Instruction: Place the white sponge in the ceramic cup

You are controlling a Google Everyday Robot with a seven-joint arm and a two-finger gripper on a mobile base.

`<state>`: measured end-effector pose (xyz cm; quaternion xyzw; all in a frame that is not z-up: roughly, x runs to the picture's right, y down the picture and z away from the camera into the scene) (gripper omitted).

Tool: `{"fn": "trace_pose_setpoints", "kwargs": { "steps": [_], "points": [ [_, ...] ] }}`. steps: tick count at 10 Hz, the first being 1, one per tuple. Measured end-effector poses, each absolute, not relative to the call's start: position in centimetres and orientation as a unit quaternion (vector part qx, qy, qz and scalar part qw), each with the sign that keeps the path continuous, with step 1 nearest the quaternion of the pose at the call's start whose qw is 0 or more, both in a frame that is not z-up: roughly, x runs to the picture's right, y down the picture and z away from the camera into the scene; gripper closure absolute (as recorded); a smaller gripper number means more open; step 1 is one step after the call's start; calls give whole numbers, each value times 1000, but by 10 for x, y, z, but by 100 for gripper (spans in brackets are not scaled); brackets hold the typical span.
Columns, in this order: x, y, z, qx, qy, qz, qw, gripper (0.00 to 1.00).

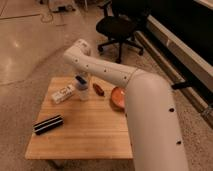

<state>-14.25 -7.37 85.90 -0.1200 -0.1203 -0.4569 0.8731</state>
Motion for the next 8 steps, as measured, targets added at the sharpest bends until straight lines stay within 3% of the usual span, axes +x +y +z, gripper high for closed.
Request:
{"fn": "trace_pose_setpoints", "kwargs": {
  "steps": [4, 6, 8],
  "points": [
    [-156, -59, 852, -115, -166, -479, 854, 28],
    [-164, -54, 848, -111, -184, -486, 847, 20],
    [-164, -53, 846, -101, -201, -485, 845, 20]
  ]
}}
